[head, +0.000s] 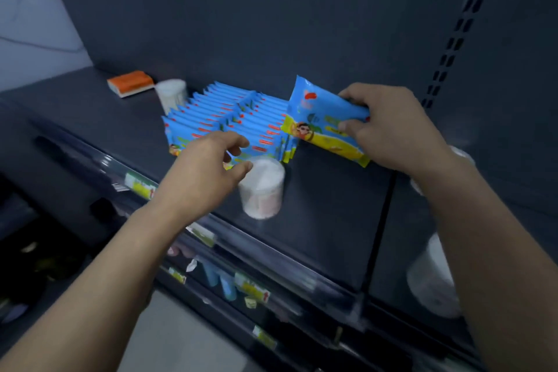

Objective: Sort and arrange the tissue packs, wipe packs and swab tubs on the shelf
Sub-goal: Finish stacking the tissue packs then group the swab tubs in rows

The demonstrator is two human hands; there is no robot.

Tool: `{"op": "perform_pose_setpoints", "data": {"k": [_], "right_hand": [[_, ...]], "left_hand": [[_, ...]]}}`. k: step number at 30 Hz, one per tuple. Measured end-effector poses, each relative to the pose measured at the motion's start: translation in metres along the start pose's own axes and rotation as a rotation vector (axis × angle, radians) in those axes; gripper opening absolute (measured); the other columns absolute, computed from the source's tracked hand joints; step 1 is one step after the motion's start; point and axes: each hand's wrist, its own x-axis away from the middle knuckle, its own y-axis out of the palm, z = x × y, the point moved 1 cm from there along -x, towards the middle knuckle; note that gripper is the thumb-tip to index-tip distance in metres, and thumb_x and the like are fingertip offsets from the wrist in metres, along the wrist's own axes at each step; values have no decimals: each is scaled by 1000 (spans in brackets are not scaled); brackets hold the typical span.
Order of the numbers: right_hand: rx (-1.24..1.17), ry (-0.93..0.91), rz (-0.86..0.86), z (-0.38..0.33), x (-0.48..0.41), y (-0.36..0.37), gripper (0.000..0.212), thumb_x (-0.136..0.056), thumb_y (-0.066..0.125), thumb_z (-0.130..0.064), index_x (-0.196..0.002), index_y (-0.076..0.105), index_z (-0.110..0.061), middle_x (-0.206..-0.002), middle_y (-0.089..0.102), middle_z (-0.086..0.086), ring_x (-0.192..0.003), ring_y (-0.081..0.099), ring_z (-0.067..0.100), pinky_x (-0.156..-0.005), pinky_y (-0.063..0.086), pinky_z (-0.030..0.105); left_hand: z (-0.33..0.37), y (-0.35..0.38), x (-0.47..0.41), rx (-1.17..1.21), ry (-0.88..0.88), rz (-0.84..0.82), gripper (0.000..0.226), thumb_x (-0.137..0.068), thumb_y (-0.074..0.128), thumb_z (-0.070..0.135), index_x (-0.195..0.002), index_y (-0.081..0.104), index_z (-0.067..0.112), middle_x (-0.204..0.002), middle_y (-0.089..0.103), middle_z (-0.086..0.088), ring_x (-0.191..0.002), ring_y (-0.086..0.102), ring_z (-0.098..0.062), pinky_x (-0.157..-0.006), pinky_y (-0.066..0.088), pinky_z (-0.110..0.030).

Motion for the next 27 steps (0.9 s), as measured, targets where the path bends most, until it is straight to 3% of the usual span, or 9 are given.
{"op": "perform_pose_setpoints", "data": {"k": [5,11,27], "right_hand": [[-9,-10,22,-72,-34,47,27,-80,62,-16,-106,63,-24,-98,67,-1,-89,60,22,-79,50,39],[-5,8,-36,-131,-68,102,31,-82,64,-20,-112,61,-24,-103,67,2,-95,60,25,-82,50,40],[197,20,-373,-148,-101,199,25,-80,67,-25,-103,59,-20,-105,63,6,-98,56,28,-80,49,36]], "left_hand": [[-71,-42,-14,-10,51,-7,28,-78,70,18,-106,64,16,-98,65,-2,-87,61,-22,-85,49,-42],[-133,-74,-26,15,72,-13,31,-79,70,20,-109,64,17,-98,64,1,-89,59,-17,-86,47,-32],[-201,-70,-52,2,-22,-95,35,-82,67,21,-116,60,16,-105,61,2,-96,56,-14,-89,46,-33]]}}
